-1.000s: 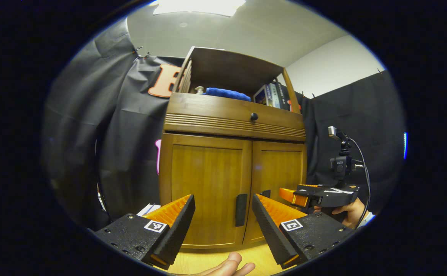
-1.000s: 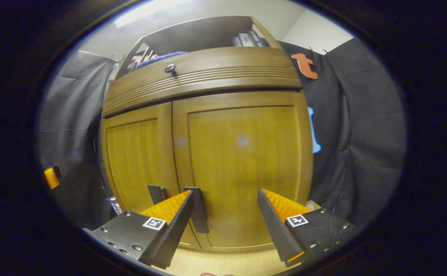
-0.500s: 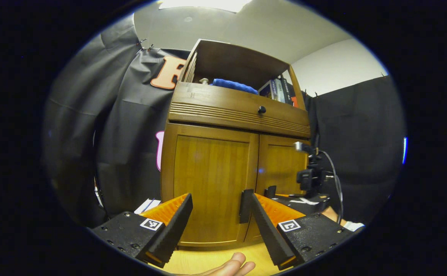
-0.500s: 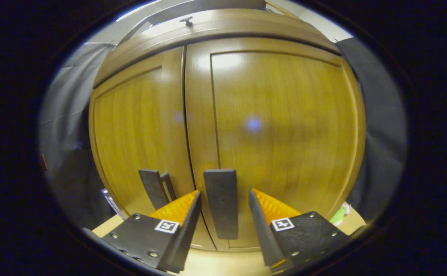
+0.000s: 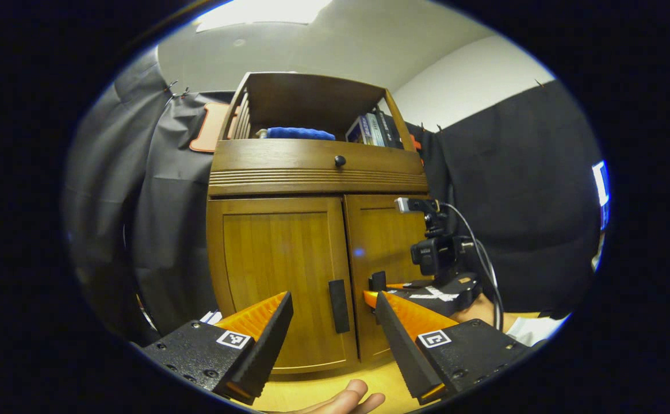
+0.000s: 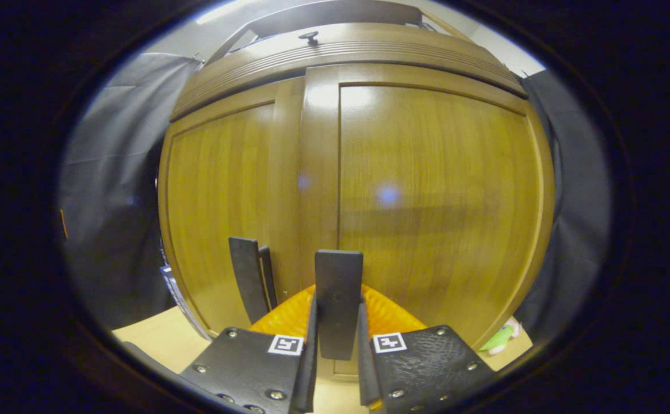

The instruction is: Open the right door of the double-door shoe cabinet with the right hand, and open the left door with the left hand.

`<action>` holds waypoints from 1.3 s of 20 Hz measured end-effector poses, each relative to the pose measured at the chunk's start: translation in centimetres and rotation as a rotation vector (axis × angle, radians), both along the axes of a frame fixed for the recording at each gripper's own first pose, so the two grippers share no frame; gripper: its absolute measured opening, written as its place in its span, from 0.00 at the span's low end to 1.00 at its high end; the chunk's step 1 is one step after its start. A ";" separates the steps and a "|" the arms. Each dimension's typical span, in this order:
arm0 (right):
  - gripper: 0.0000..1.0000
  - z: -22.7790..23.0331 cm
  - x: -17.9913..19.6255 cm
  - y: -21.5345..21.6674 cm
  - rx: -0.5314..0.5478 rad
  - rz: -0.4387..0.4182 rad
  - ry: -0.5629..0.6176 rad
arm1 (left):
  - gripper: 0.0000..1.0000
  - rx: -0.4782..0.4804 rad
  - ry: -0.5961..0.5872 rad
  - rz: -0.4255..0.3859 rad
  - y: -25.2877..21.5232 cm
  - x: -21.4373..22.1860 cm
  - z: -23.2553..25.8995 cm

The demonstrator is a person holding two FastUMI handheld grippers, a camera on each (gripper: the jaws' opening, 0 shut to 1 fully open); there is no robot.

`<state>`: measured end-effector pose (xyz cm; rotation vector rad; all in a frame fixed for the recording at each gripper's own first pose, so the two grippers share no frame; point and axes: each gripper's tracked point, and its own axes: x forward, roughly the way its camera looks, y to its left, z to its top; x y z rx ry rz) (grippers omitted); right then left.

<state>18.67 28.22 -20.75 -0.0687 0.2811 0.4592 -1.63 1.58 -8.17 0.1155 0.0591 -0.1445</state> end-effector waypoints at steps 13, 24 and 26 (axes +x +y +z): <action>0.20 0.8 -0.7 0.0 0.075 0.074 0.007 | 0.90 -0.127 -0.036 0.113 3.8 0.0 2.3; 0.19 3.7 -2.6 -2.3 0.102 0.081 0.020 | 0.89 -0.111 0.013 0.089 3.5 0.4 1.1; 0.19 3.9 -3.4 -3.4 0.101 0.078 0.017 | 0.89 -0.120 0.017 0.105 3.8 0.7 1.0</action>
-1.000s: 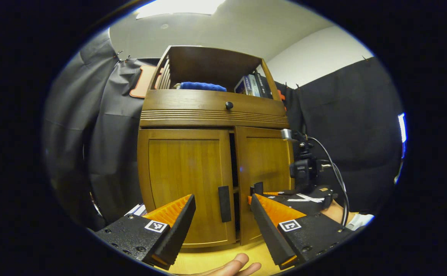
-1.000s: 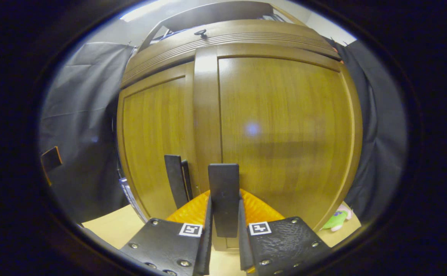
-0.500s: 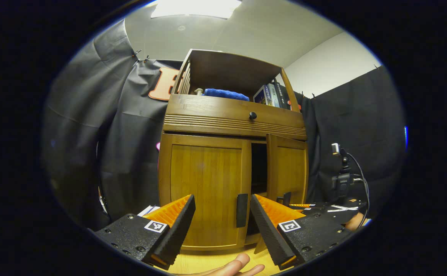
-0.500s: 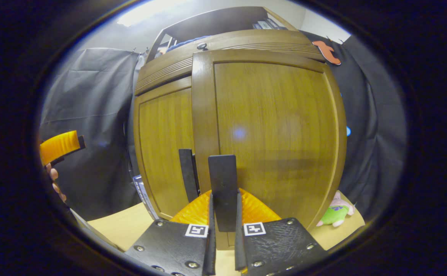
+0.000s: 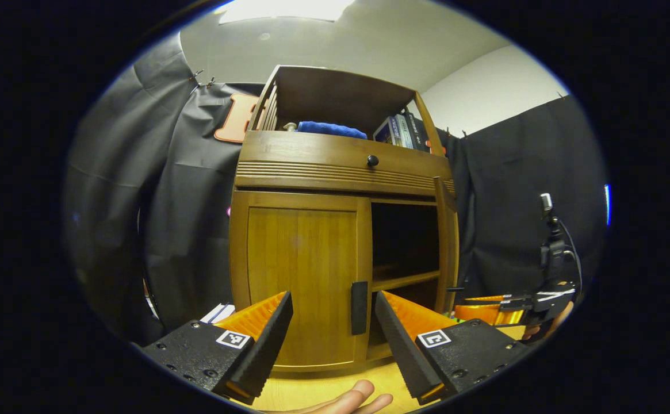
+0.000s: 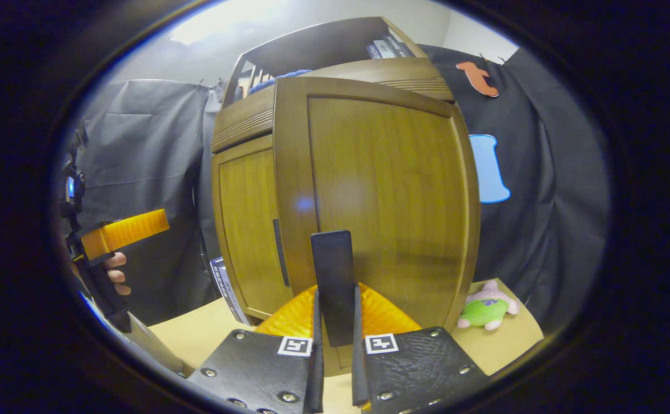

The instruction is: Open the right door of the double-door shoe cabinet with the right hand, and open the left door with the left hand.

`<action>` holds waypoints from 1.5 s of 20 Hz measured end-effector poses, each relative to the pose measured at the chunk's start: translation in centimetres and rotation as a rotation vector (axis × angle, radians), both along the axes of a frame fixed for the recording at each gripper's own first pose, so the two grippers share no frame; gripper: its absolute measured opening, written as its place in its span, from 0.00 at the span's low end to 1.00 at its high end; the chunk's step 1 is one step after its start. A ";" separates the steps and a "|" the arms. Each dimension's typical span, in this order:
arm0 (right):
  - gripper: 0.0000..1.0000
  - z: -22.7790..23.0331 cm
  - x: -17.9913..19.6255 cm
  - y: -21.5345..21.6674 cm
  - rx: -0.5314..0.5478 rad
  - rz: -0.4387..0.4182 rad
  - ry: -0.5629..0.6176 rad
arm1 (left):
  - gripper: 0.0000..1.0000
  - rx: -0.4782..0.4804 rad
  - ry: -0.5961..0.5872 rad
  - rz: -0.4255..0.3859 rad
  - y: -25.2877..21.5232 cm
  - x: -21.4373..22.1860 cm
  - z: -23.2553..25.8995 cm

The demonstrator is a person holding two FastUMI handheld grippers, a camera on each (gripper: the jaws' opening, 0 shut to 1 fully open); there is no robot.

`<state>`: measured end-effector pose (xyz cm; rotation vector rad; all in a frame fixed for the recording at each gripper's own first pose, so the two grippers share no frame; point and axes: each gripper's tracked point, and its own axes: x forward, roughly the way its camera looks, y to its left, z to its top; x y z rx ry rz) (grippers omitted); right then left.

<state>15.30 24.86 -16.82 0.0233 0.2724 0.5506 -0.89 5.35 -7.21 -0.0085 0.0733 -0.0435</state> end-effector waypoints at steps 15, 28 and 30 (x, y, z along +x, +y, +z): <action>0.16 1.4 -1.8 -7.2 -0.043 -0.156 -0.041 | 0.89 0.066 0.063 -0.006 -3.4 1.8 -3.3; 0.00 2.8 1.8 -19.9 -0.085 -0.374 -0.121 | 0.89 0.052 0.069 0.013 -4.0 2.8 -4.2; 0.01 2.9 2.2 -20.5 -0.090 -0.347 -0.123 | 0.89 0.045 0.072 0.023 -4.0 3.2 -4.5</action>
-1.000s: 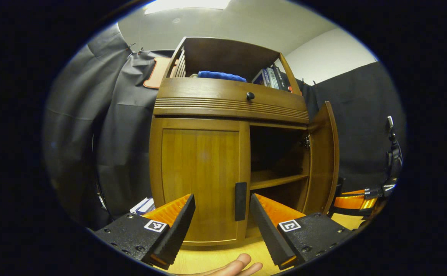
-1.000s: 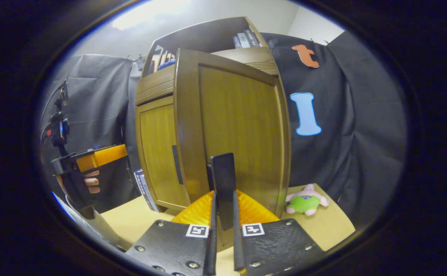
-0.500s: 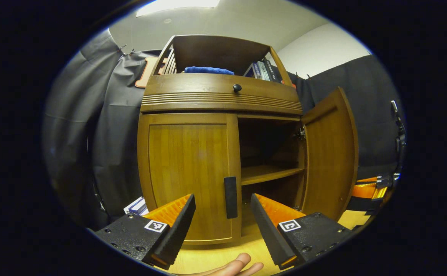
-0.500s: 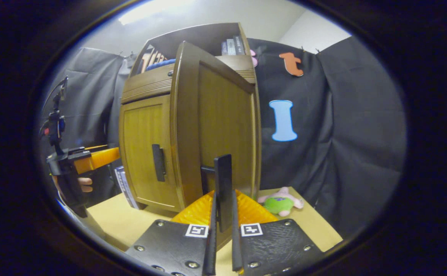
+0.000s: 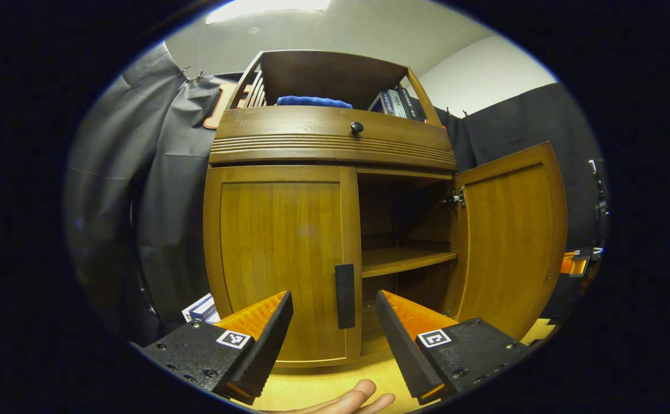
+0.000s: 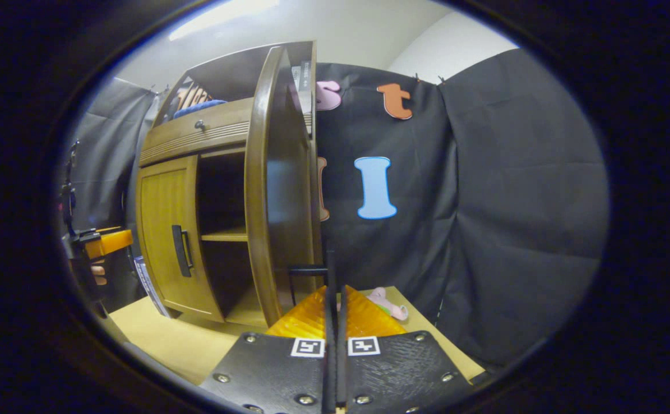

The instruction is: Open the right door of the double-door shoe cabinet with the right hand, and open the left door with the left hand.

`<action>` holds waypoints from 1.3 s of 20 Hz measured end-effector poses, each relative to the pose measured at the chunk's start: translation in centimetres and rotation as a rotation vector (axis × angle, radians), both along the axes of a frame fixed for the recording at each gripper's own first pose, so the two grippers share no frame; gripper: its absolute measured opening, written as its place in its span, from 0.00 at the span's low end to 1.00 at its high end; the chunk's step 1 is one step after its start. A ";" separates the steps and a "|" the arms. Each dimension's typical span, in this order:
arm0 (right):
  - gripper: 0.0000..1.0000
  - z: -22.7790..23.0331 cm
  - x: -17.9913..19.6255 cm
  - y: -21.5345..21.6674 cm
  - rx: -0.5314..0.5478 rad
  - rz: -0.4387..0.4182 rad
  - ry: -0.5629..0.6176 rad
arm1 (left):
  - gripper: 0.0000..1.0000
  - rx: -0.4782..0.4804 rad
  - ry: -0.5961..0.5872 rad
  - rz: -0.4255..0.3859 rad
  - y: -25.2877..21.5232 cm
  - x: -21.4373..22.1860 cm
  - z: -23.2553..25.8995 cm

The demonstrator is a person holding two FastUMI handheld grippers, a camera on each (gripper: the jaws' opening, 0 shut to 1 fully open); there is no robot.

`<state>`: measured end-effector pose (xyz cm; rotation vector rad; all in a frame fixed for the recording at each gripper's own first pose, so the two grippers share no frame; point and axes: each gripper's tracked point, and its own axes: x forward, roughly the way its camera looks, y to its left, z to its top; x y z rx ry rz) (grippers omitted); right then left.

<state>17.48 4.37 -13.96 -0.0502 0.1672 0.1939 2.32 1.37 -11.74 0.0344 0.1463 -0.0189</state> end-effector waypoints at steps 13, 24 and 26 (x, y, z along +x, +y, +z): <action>0.03 -0.3 0.8 -2.4 0.067 0.083 0.014 | 0.90 0.024 0.036 0.034 -1.4 2.9 -2.8; 0.98 8.3 -10.6 -6.1 0.084 -0.119 -0.176 | 0.90 0.034 0.115 0.034 -4.1 9.5 -7.1; 0.93 9.1 -12.9 -5.0 0.061 -0.125 -0.193 | 0.91 0.020 0.129 0.041 -4.4 9.9 -7.9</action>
